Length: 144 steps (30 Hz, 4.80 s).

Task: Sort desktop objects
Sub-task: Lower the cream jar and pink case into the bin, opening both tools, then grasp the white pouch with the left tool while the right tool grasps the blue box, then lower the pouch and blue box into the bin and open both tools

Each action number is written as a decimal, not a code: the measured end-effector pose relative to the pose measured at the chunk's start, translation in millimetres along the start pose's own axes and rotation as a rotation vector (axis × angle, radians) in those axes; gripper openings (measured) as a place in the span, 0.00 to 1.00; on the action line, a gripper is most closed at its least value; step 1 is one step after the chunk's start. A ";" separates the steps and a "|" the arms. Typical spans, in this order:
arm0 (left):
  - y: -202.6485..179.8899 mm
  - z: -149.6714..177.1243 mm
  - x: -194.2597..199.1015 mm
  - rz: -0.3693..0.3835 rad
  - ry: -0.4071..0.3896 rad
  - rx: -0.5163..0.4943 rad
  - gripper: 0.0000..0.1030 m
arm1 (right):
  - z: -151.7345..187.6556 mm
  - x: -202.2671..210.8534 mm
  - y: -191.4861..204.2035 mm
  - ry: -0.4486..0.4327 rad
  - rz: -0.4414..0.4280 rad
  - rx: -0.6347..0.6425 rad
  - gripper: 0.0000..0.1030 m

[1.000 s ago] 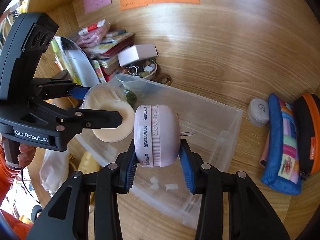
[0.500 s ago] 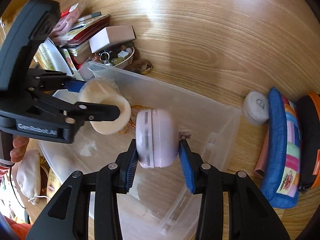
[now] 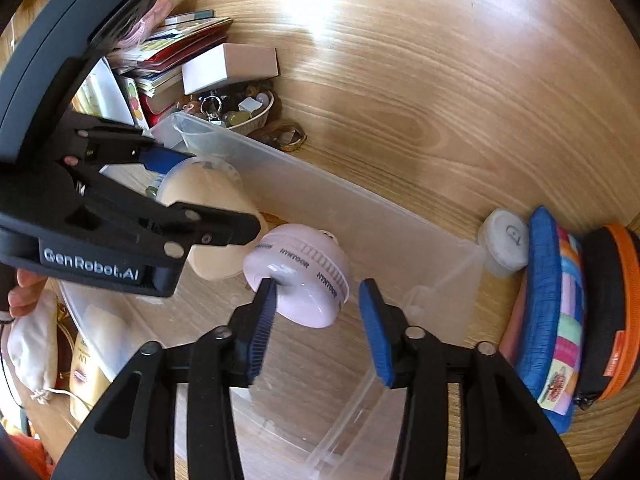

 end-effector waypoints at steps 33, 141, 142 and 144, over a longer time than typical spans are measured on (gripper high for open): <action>-30.0 108.0 169.8 -0.204 -0.234 -0.072 0.91 | 70.1 150.2 48.2 -0.262 0.048 -0.084 0.80; -25.8 27.4 111.6 -0.113 -0.225 -0.077 0.50 | 21.5 105.2 -19.7 -0.284 -0.022 -0.151 0.26; -26.1 25.6 105.7 -0.107 -0.216 -0.080 0.50 | 20.8 101.6 -21.5 -0.278 -0.021 -0.151 0.26; -26.1 22.9 95.0 -0.103 -0.200 -0.086 0.50 | 20.2 93.6 -24.4 -0.264 -0.022 -0.153 0.26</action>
Point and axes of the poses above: each gripper's, at about its wrist camera, not at the fingertips, and x roughly against the way its jaws point, y to its left, z to its underside, the point moved 3 cm from there along -x, roughly the way its jaws point, and after that the axes turned 6 degrees about -x, right-handed, at the moved point
